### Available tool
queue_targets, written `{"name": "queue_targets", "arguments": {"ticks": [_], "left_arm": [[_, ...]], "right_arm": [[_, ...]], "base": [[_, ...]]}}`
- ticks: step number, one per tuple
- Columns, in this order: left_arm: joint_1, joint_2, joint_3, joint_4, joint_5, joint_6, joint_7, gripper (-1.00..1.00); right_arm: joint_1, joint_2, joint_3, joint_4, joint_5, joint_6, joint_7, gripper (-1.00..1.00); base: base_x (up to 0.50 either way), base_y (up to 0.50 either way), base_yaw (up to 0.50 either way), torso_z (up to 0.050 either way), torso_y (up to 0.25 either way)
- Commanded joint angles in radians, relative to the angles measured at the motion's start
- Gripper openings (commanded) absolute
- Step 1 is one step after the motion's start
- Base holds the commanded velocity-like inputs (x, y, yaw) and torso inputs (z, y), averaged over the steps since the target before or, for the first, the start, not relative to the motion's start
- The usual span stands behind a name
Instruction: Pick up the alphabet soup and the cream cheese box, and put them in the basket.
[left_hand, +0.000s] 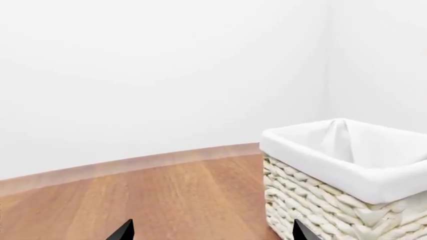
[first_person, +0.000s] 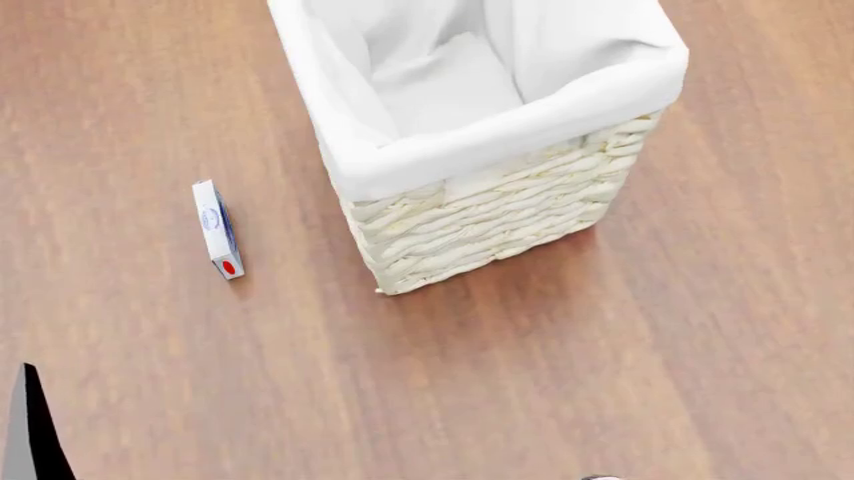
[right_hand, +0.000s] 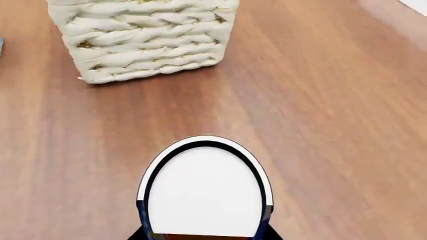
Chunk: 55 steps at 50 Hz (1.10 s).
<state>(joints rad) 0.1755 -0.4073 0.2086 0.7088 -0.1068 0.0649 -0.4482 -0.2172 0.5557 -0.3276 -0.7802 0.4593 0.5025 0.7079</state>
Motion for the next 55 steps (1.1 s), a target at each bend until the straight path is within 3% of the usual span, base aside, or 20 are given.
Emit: {"name": "queue_targets", "arguments": {"ticks": [1,2,5,7,11,15,17,23,33,45,55], "left_arm": [[0.004,-0.002,0.001,-0.004,0.004,0.005,-0.005,1.00],[0.004,-0.003,0.001,-0.002,0.007,0.005,-0.006,1.00],[0.002,-0.004,-0.006,0.003,-0.001,-0.001,-0.010,1.00],[0.002,-0.002,0.000,-0.001,0.003,0.003,-0.009,1.00],[0.003,-0.003,-0.002,-0.003,-0.004,0.007,-0.009,1.00],[-0.001,-0.005,-0.003,-0.005,-0.010,0.007,-0.008,1.00],[-0.002,-0.005,-0.001,0.006,-0.012,0.000,-0.009,1.00],[-0.002,-0.001,0.011,0.006,-0.007,0.002,-0.009,1.00],[-0.002,-0.004,0.023,0.010,-0.005,0.004,-0.005,1.00],[-0.001,-0.009,0.024,0.025,-0.005,-0.006,-0.010,1.00],[0.010,-0.013,0.022,0.030,-0.006,0.004,-0.014,1.00]], "right_arm": [[0.098,0.087,0.029,-0.220,-0.118,0.100,0.058,-1.00],[0.126,0.097,0.046,-0.263,-0.094,0.136,0.073,-1.00],[0.243,0.253,-0.083,-0.267,-0.034,0.032,0.244,-1.00],[0.452,0.404,-0.275,-0.267,0.040,-0.059,0.419,-1.00],[0.987,0.534,-0.763,-0.267,0.173,-0.152,0.624,-1.00],[1.587,0.535,-1.279,-0.267,0.313,-0.228,0.781,-1.00],[1.837,0.516,-1.377,-0.267,0.374,-0.247,0.796,-1.00],[1.929,0.525,-1.294,-0.150,0.457,-0.369,0.625,-1.00],[1.990,0.387,-1.209,0.262,0.618,-0.502,0.278,-1.00],[2.005,0.184,-1.170,0.739,0.844,-0.483,-0.060,-1.00],[2.001,0.102,-1.155,0.917,0.948,-0.436,-0.170,-1.00]], "base": [[0.00,0.00,0.00,0.000,0.000],[0.00,0.00,0.00,0.000,0.000],[0.00,0.00,0.00,0.000,0.000],[0.00,0.00,0.00,0.000,0.000],[0.00,0.00,0.00,0.000,0.000],[0.00,0.00,0.00,0.000,0.000],[0.00,0.00,0.00,0.000,0.000],[0.00,0.00,0.00,0.000,0.000],[0.00,0.00,0.00,0.000,0.000],[0.00,0.00,0.00,0.000,0.000],[0.00,0.00,0.00,0.000,0.000]]}}
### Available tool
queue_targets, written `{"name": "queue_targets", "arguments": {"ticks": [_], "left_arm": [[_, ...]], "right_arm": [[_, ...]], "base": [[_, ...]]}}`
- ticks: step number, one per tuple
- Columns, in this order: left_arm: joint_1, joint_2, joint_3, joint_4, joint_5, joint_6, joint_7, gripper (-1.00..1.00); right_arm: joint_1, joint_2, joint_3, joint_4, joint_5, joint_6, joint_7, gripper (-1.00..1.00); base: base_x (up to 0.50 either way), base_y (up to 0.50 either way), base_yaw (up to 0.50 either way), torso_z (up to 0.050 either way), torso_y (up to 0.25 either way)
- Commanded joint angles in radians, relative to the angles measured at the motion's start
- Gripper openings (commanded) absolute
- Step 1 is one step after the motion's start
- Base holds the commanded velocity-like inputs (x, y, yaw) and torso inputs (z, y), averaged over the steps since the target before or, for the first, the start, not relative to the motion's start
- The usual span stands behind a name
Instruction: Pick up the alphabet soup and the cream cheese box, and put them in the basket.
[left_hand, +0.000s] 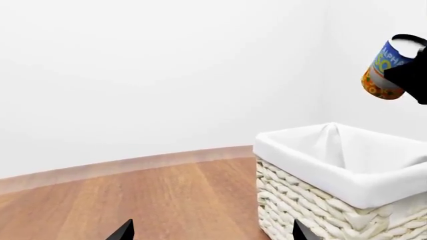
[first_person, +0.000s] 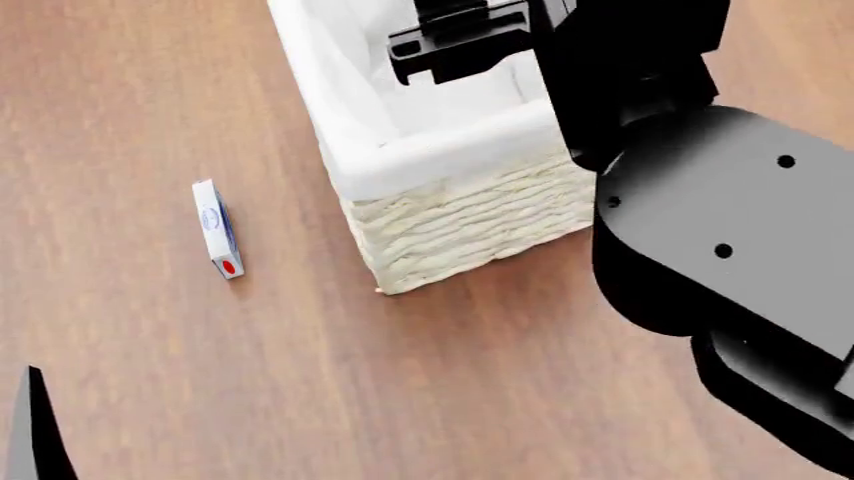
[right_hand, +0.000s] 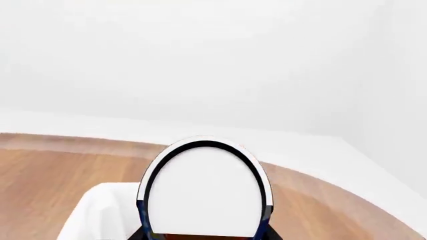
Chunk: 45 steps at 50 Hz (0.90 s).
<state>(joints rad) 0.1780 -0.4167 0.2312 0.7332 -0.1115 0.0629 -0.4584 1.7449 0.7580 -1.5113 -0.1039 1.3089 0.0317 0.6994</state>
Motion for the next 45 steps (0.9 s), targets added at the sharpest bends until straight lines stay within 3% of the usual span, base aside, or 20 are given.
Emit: {"name": "queue_targets", "arguments": {"ticks": [1,16,45], "left_arm": [[0.007,-0.006,-0.003,0.005,-0.006,0.006,-0.003,1.00],[0.004,-0.008,-0.005,-0.001,-0.010,0.007,-0.009,1.00],[-0.005,-0.012,-0.008,-0.028,-0.022,0.016,-0.015,1.00]], "right_arm": [[0.039,-0.105,0.023,0.247,0.103,0.047,-0.165,-1.00],[0.053,-0.159,0.021,0.358,0.180,0.133,-0.247,-1.00],[-0.014,-0.234,-0.009,0.486,0.167,0.146,-0.329,-1.00]], "base": [[0.00,0.00,0.00,0.000,0.000],[0.00,0.00,0.00,0.000,0.000],[0.00,0.00,0.00,0.000,0.001]]}}
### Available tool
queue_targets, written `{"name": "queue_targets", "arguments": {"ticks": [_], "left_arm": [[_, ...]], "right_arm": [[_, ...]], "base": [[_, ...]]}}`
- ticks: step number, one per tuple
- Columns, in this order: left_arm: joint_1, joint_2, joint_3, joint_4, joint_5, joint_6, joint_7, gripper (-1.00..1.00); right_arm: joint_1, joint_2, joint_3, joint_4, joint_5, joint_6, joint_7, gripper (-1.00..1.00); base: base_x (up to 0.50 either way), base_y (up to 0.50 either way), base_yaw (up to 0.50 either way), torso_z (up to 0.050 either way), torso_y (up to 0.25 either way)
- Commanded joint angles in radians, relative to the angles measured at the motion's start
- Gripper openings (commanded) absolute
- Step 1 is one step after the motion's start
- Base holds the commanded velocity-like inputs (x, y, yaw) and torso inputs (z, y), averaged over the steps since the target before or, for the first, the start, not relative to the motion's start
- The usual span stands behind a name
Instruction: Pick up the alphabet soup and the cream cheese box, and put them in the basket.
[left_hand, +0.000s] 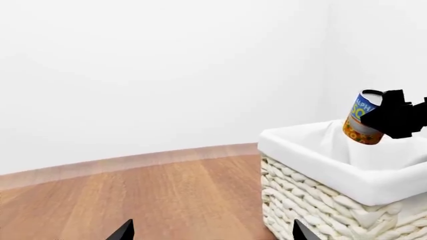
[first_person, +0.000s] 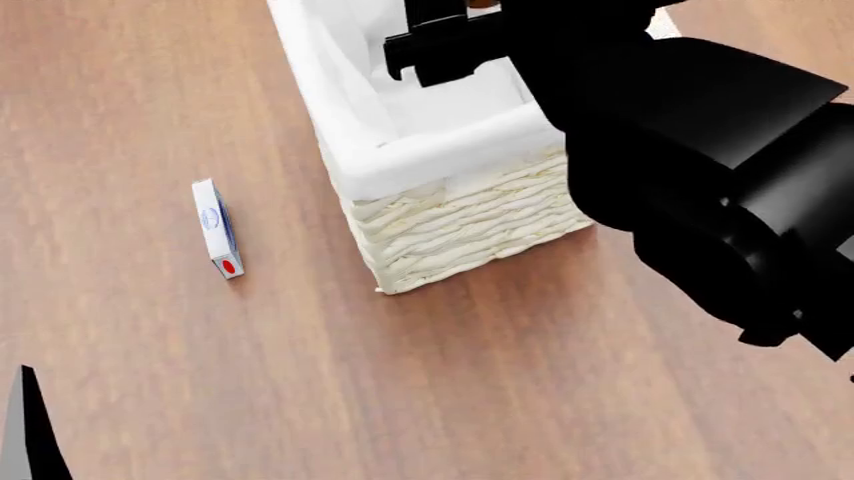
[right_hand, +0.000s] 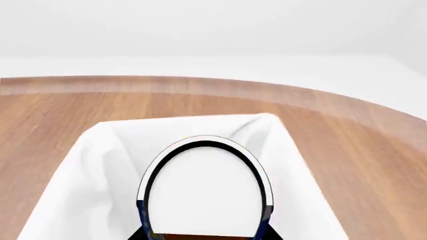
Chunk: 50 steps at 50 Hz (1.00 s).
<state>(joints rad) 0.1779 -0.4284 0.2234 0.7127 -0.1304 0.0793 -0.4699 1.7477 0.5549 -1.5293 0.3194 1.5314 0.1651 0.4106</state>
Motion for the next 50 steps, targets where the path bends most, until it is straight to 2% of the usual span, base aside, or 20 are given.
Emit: {"name": "queue_targets", "arguments": {"ticks": [1,31,32,50], "left_arm": [[-0.006,-0.001,0.000,-0.007,-0.003,0.000,-0.003,1.00],[0.009,-0.010,-0.005,-0.003,-0.004,0.014,-0.014,1.00],[0.010,-0.011,-0.004,-0.003,-0.004,0.015,-0.014,1.00],[0.015,-0.016,-0.003,0.008,0.000,0.011,-0.021,1.00]], "right_arm": [[-0.011,-0.038,0.008,0.076,-0.054,0.020,-0.046,-1.00],[-0.027,-0.034,0.013,0.058,-0.058,0.024,-0.033,-1.00],[-0.026,-0.034,0.012,0.059,-0.058,0.027,-0.029,1.00],[-0.032,-0.024,0.011,0.034,-0.066,0.032,-0.018,1.00]], "base": [[0.00,0.00,0.00,0.000,0.000],[0.00,0.00,0.00,0.000,0.001],[0.00,0.00,0.00,0.000,0.000],[0.00,0.00,0.00,0.000,0.000]]}}
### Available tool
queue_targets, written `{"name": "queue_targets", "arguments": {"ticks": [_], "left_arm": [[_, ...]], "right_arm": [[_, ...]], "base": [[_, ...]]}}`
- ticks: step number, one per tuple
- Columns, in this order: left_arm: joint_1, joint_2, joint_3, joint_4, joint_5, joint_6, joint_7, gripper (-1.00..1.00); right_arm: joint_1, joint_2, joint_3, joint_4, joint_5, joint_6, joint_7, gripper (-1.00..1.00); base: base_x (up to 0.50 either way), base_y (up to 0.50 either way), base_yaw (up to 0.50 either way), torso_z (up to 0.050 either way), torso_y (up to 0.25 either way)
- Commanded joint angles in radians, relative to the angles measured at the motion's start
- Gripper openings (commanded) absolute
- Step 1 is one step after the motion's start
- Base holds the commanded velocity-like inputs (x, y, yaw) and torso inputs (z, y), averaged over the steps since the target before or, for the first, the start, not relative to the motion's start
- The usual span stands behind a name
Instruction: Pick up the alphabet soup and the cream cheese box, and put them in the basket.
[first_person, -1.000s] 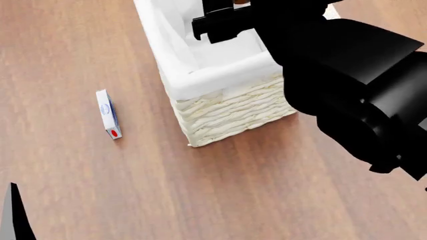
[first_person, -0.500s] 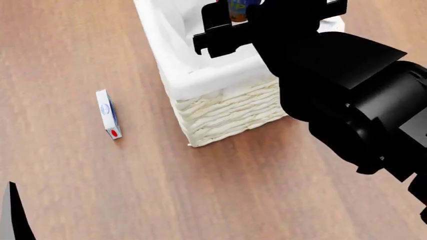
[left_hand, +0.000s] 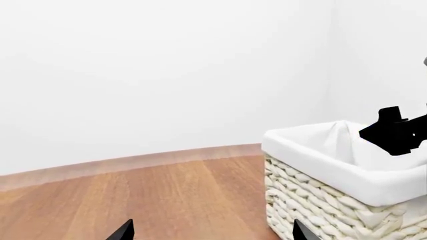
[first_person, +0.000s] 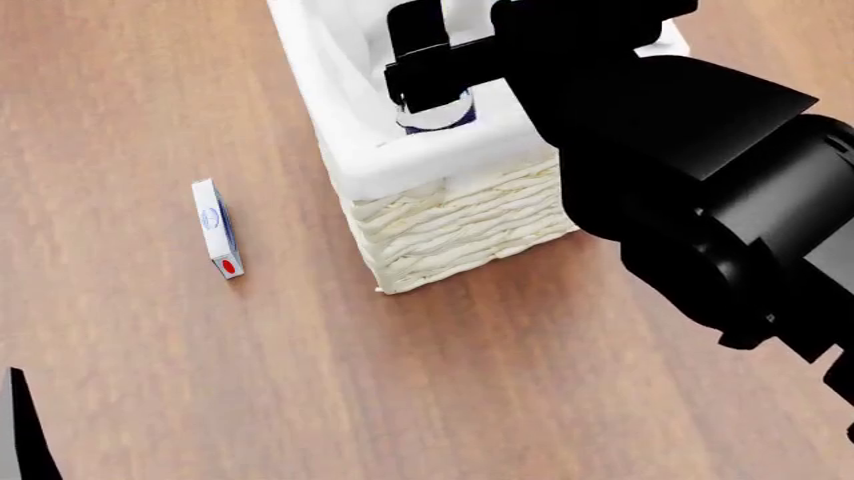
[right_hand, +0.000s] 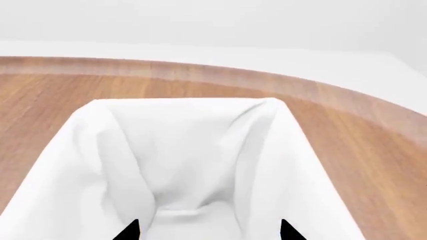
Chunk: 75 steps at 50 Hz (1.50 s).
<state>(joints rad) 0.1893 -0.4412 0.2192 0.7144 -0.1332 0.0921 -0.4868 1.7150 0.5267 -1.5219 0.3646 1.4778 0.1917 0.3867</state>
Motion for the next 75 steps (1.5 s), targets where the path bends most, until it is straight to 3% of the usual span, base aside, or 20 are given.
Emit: {"name": "queue_targets", "arguments": {"ticks": [1,7,23,37,51,68,72,75], "left_arm": [[0.005,-0.003,0.001,0.006,0.002,0.001,-0.004,1.00],[0.001,-0.005,0.001,0.010,0.001,-0.006,-0.006,1.00],[-0.008,-0.006,0.024,-0.001,0.008,-0.006,0.003,1.00],[-0.024,-0.001,0.046,-0.012,0.017,-0.011,0.008,1.00],[-0.050,0.004,0.061,-0.033,0.012,-0.026,0.013,1.00],[-0.088,0.019,0.085,-0.098,-0.043,-0.025,0.040,1.00],[-0.150,0.054,0.094,-0.223,-0.153,-0.024,0.089,1.00],[-0.209,0.078,0.131,-0.331,-0.126,-0.032,0.116,1.00]], "right_arm": [[0.000,0.004,0.003,-0.011,-0.014,0.005,0.007,1.00],[0.002,0.022,0.006,-0.054,-0.024,-0.002,0.027,1.00],[-0.010,0.324,-0.028,-0.702,-0.216,-0.049,0.403,1.00],[-0.129,0.500,-0.083,-1.077,-0.415,-0.084,0.652,1.00],[-0.421,0.519,-0.172,-1.027,-0.756,-0.305,0.752,1.00],[-0.586,0.487,-0.192,-0.868,-0.799,-0.491,0.759,1.00],[-0.593,0.493,-0.188,-0.873,-0.817,-0.505,0.765,1.00],[-0.599,0.494,-0.187,-0.874,-0.827,-0.506,0.774,1.00]], "base": [[0.00,0.00,0.00,0.000,0.000],[0.00,0.00,0.00,0.000,0.000],[0.00,0.00,0.00,0.000,0.000],[0.00,0.00,0.00,0.000,0.000],[0.00,0.00,0.00,0.000,0.000],[0.00,0.00,0.00,0.000,0.000],[0.00,0.00,0.00,0.000,0.000],[0.00,0.00,0.00,0.000,0.000]]}}
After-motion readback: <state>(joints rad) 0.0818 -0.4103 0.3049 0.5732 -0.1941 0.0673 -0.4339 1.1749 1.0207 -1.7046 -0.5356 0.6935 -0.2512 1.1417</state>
